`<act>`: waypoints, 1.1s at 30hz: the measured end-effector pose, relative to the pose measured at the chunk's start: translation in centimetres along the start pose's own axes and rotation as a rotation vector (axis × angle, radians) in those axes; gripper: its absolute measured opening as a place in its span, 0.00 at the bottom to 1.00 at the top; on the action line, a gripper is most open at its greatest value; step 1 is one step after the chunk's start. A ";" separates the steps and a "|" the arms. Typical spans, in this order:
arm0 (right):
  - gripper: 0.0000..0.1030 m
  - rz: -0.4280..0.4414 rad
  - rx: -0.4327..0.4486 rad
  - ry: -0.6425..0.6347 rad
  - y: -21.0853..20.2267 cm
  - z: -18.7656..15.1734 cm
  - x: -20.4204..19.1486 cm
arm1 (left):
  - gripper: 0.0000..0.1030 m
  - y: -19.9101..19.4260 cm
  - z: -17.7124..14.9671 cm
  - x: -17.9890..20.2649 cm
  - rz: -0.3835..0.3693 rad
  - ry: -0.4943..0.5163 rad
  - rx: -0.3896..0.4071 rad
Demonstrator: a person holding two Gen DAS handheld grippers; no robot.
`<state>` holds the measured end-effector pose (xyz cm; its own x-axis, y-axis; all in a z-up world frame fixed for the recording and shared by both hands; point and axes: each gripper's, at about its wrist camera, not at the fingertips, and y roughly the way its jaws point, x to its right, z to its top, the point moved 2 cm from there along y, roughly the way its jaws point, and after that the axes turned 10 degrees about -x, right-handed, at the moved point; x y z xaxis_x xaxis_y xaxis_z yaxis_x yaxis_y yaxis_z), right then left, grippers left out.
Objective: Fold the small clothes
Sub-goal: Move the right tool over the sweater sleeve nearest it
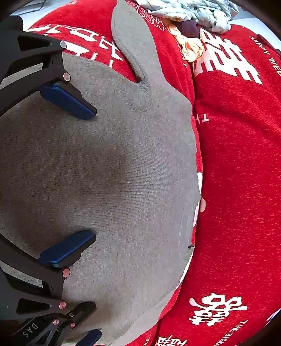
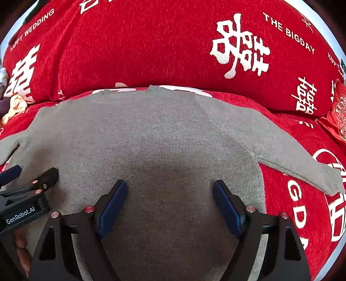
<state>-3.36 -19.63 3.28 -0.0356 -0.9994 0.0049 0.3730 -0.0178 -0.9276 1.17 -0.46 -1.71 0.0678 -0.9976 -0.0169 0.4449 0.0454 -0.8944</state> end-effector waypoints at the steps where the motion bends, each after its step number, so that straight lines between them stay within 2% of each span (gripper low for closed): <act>1: 0.82 -0.004 -0.004 -0.002 0.0 0.1 0.0 | 1.00 0.0 0.0 0.0 -0.001 -0.001 0.000; 14: 0.82 -0.070 -0.080 -0.055 -0.3 0.8 -0.8 | 1.00 -0.4 0.2 0.2 0.031 -0.003 -0.017; 18: 0.82 -0.055 -0.129 -0.061 -0.2 1.2 -0.7 | 1.00 -0.6 0.1 0.5 0.053 0.010 -0.017; 21: 0.82 -0.026 -0.157 -0.064 -0.4 1.4 -0.4 | 1.00 -0.6 0.2 0.1 0.027 -0.008 -0.044; 24: 0.82 -0.007 -0.150 -0.059 -1.1 1.4 -0.2 | 1.00 -0.7 0.4 -0.2 0.014 -0.023 -0.056; 27: 0.82 0.001 -0.133 -0.057 -1.9 1.6 -0.1 | 1.00 -1.1 0.5 0.1 0.049 -0.004 -0.052; 29: 0.82 0.005 -0.126 -0.058 -2.4 1.6 -0.1 | 1.00 -1.2 0.5 0.3 0.053 0.009 -0.075; 33: 0.82 0.019 -0.132 -0.052 -2.5 1.6 -0.1 | 1.00 -0.9 0.5 0.9 0.006 0.026 -0.168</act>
<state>-2.78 -19.57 6.19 0.0199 -0.9998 0.0027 0.2481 0.0023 -0.9687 1.29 -1.36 -0.66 0.0460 -0.9984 -0.0319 0.2893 0.0439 -0.9562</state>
